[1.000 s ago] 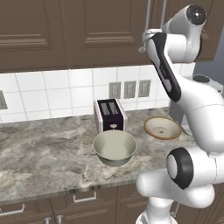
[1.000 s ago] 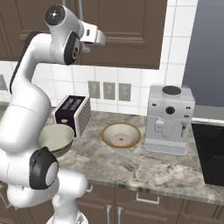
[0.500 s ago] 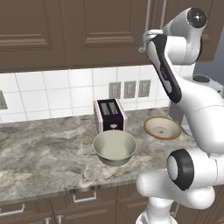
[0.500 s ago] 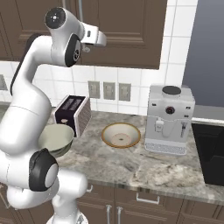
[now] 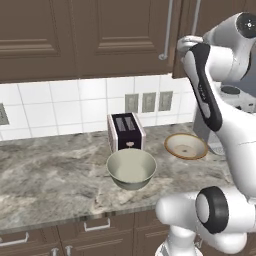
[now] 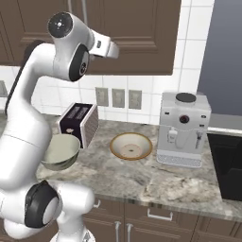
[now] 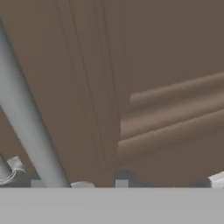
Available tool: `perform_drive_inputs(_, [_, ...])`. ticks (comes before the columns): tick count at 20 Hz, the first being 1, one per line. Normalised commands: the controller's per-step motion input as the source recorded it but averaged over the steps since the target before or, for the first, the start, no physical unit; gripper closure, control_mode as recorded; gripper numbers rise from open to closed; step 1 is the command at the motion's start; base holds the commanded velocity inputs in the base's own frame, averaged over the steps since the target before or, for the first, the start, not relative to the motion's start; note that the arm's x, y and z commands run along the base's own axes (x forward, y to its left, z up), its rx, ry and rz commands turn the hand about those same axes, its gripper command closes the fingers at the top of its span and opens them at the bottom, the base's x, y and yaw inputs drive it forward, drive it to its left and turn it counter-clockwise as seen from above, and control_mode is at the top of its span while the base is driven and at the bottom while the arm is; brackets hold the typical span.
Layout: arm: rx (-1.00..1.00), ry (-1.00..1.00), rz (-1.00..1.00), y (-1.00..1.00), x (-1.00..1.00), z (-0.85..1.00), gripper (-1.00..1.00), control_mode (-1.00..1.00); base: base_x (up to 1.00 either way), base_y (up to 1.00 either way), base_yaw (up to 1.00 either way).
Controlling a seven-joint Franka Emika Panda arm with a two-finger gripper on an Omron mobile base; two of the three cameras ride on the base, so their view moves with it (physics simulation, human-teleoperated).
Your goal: Open the cabinet. Pick the bowls from the counter and place them in the cabinet. Then close the cabinet.
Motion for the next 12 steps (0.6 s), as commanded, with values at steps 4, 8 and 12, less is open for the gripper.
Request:
perform_drive_inputs(4, [0.23, -0.15, -0.16, -1.00, -1.00, 0.03, 1.00, -1.00, 0.00, 0.00, 0.00])
perform_drive_inputs(8, [0.24, -0.14, -0.17, -1.00, -1.00, 0.08, 1.00, -1.00, 0.00, 0.00, 0.00])
perform_drive_inputs(12, [0.28, -0.06, -0.18, -1.00, -1.00, 0.21, 1.00, -1.00, 0.00, 0.00, 0.00])
